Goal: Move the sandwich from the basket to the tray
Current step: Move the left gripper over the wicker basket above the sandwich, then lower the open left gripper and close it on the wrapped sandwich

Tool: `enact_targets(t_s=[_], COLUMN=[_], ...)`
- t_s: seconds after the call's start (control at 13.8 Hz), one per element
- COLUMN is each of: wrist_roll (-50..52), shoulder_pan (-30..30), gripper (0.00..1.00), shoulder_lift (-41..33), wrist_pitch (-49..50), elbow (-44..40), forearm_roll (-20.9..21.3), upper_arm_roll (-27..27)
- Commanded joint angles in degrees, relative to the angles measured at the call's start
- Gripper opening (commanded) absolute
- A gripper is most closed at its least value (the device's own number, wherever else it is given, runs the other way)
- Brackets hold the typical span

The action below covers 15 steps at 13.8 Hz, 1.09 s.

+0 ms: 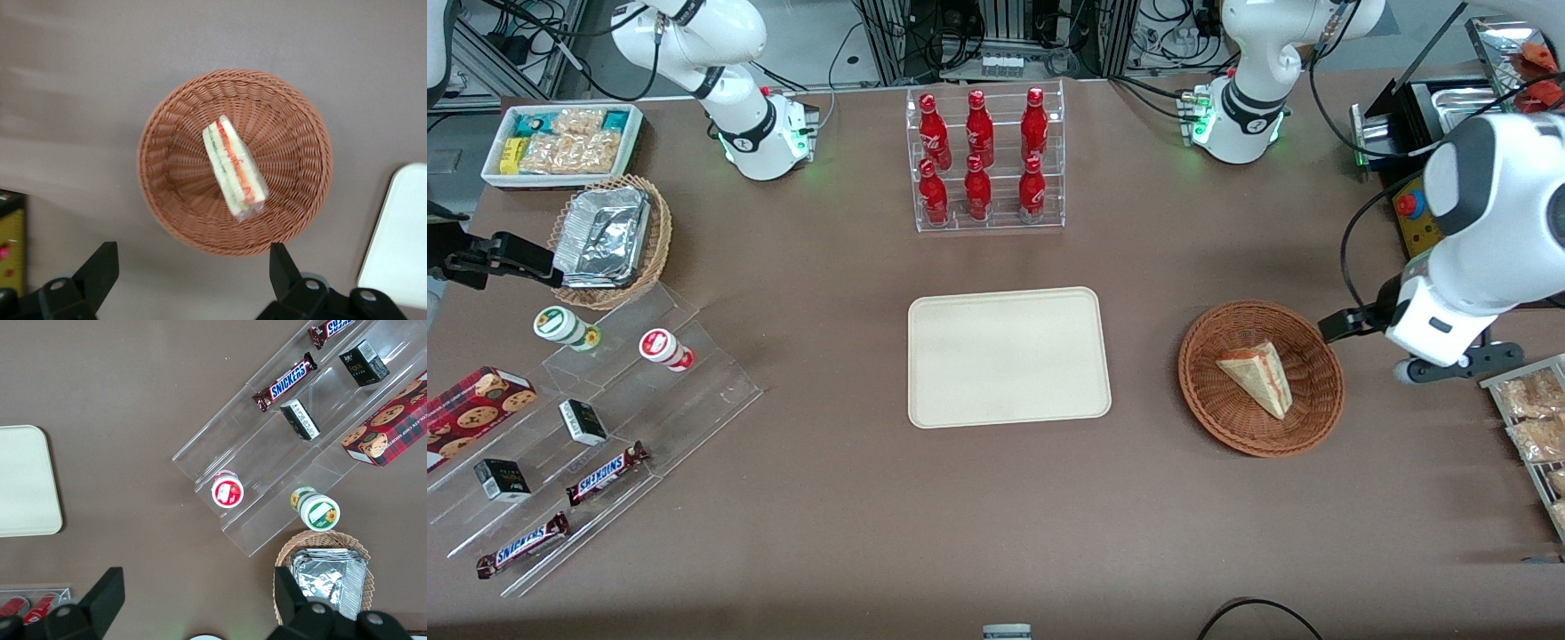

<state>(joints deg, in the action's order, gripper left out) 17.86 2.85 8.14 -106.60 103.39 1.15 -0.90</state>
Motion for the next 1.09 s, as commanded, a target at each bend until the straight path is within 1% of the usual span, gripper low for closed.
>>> enact_targets(t_s=[0.0, 0.15, 0.22, 0.29, 0.58, 0.87, 1.02], wrist_roll=[8.74, 21.19, 24.73, 26.07, 26.09, 26.44, 26.44], shoulder_pan=[0.32, 0.23, 0.23, 0.23, 0.23, -0.47, -0.47], gripper=[1.00, 1.00, 1.00, 1.00, 1.00, 1.00, 1.00], shoulder_lift=[-2.07, -2.68, -3.03, -3.21, -4.27, -1.81, -0.85], wrist_pitch=[-7.71, -16.92, -19.93, -22.57, -31.28, -33.14, -35.86], elbow=[6.19, 11.28, 13.74, 15.85, 23.60, 24.92, 26.15], forearm_roll=[-1.59, -1.33, -1.24, -1.06, -0.45, -0.45, -0.45], upper_arm_roll=[-1.11, -3.48, -4.62, -5.07, -5.08, -4.81, -4.72])
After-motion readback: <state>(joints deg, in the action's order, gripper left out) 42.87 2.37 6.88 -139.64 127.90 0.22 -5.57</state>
